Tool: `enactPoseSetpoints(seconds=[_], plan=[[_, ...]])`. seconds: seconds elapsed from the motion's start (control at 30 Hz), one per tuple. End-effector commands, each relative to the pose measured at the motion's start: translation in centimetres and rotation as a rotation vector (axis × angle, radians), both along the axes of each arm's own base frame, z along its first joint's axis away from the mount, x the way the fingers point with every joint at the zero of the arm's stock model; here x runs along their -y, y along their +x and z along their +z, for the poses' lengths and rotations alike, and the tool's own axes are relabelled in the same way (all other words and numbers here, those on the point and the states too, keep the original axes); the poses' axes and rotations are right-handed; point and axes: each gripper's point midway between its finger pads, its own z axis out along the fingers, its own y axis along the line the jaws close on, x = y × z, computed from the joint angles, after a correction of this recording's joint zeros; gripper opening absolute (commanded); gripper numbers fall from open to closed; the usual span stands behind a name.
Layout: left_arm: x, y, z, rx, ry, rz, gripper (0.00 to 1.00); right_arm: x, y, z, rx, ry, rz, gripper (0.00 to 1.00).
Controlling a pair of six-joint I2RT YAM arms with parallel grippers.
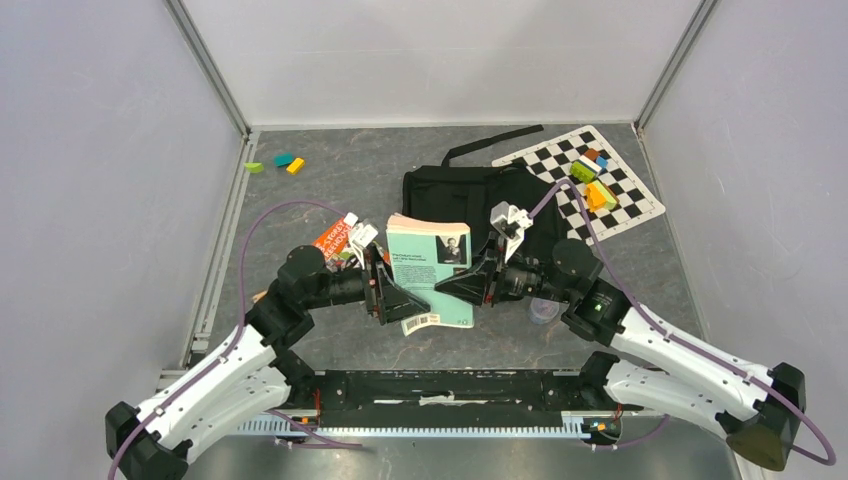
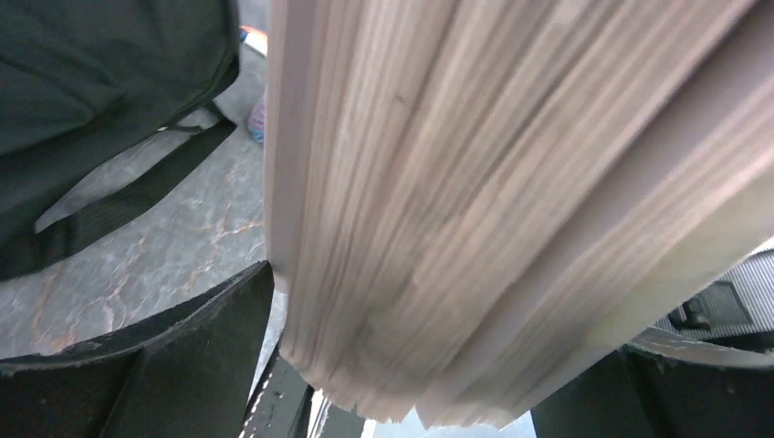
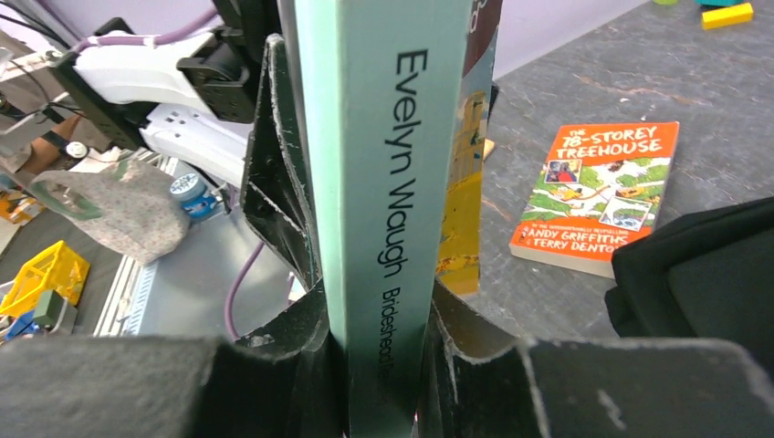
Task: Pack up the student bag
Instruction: Pick up the book from the center of the board.
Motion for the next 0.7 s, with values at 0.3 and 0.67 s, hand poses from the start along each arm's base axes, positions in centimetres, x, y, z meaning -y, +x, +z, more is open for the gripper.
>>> enactPoseSetpoints(seconds=[0.3,0.67], plan=[[1.2,-4.2,3.7,0.025,-0.173,-0.264,0.56,2.3,-1.8,9.2,0.201,0.183,-0.001,0.00],[1.3,-3.7,4.3,0.028,-0.188,-0.233,0.10,2.6,0.8,5.6,0.147,0.079,-0.132,0.15]])
